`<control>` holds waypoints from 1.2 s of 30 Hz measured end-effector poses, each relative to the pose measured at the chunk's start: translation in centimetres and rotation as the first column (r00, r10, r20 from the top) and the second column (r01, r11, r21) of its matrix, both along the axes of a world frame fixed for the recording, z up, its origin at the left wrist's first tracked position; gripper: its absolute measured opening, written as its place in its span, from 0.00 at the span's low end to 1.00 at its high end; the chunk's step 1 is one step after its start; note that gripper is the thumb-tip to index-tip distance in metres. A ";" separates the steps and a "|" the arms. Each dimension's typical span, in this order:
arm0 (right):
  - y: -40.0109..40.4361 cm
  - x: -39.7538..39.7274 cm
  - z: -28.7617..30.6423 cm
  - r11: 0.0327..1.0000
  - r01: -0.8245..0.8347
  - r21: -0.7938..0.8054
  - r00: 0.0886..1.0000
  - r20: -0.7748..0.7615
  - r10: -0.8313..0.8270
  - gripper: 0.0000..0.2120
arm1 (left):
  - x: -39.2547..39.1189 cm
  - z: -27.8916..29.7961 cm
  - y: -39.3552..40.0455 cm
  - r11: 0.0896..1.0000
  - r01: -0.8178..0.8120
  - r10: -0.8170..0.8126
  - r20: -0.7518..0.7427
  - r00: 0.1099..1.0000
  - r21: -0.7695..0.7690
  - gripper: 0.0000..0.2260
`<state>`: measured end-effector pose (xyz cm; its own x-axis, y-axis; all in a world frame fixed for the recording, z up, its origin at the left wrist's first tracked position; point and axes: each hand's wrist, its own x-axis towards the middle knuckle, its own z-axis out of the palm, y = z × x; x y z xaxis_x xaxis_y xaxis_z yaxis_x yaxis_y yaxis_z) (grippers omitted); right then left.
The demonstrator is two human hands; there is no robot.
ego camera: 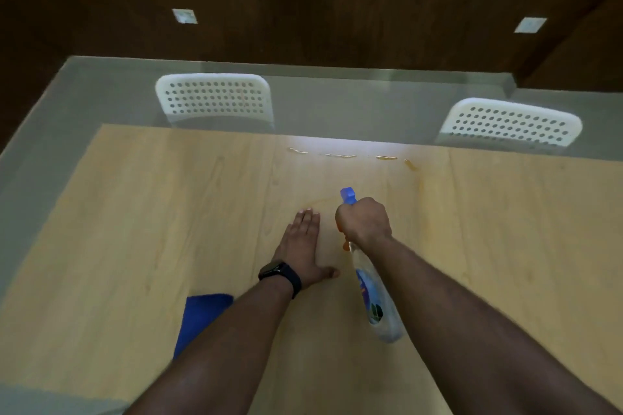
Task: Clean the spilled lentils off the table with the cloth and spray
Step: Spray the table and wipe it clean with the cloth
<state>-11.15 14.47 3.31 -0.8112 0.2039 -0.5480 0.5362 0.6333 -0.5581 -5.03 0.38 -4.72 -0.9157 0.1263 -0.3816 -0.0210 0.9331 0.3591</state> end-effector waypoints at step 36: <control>14.5 17.2 0.6 0.977 0.213 -0.023 0.975 0.071 -0.211 0.14 | 12.2 0.7 9.8 0.999 0.016 -0.015 0.025 1.000 -0.035 0.66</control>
<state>6.08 28.96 3.94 -0.7119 0.3498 -0.6090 0.6938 0.4846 -0.5327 7.16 10.18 -3.97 -0.9039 0.1265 -0.4085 -0.0151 0.9452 0.3260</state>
